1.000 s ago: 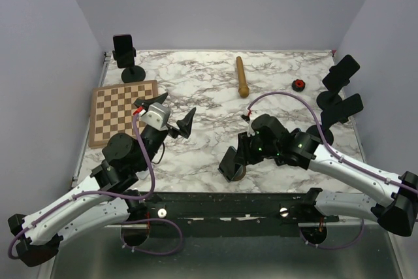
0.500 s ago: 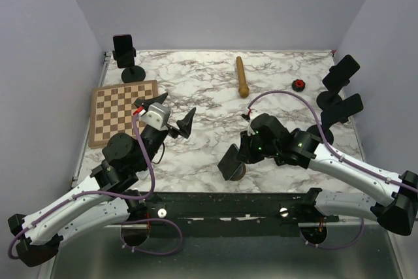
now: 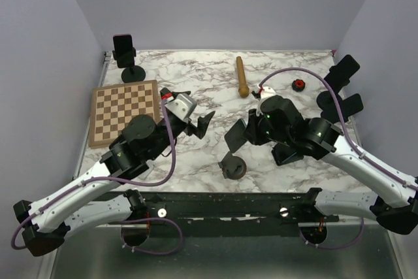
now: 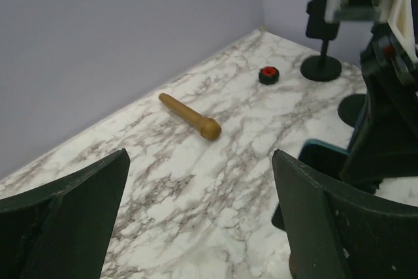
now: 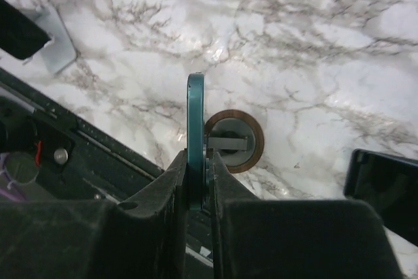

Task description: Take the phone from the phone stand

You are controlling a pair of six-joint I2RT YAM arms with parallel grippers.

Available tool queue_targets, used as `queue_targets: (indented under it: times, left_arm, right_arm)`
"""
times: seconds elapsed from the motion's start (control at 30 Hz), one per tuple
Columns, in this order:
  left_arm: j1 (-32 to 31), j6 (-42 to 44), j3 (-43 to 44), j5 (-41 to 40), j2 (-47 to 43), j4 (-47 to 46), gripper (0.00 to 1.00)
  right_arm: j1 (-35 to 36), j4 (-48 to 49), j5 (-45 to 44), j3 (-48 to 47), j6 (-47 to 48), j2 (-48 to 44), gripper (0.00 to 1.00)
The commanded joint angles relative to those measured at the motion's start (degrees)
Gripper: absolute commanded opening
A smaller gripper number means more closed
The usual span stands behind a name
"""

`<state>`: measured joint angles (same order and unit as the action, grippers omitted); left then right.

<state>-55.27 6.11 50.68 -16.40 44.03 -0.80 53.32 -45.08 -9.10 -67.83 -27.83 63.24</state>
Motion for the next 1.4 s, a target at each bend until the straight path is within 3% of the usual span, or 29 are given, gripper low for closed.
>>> queue_targets:
  times: [0.0,0.13,0.3,0.53,0.67,1.0,1.37]
  left_arm:
    - [1.0,-3.2,5.3,15.1,6.3,10.0,0.99]
    - [6.2,-5.8,10.8,33.5,12.8,15.2,0.98]
    - [12.8,-11.1,10.4,54.8,14.0,10.6,0.99]
    - [14.6,-10.3,11.3,68.8,15.6,11.3,0.99]
    - [14.6,-9.9,13.8,74.4,19.3,14.6,0.98]
    - [14.5,-11.2,17.5,81.0,26.4,18.2,0.60]
    - [12.7,-7.0,20.3,86.3,29.3,25.0,0.42]
  right_arm:
    - [0.4,-4.4,-9.0,-7.0,3.5,0.6,0.01]
    - [0.4,-5.2,-6.5,-10.6,5.3,-0.3,0.01]
    - [0.4,-5.2,-2.1,-12.3,7.1,-3.5,0.01]
    - [0.4,-3.1,11.3,-12.0,11.3,-9.7,0.01]
    - [0.4,-2.8,15.6,-12.1,12.3,-10.8,0.01]
    - [0.3,0.2,18.7,-10.2,13.6,-12.8,0.01]
    - [0.4,-2.5,19.1,-11.0,14.9,-13.5,0.01]
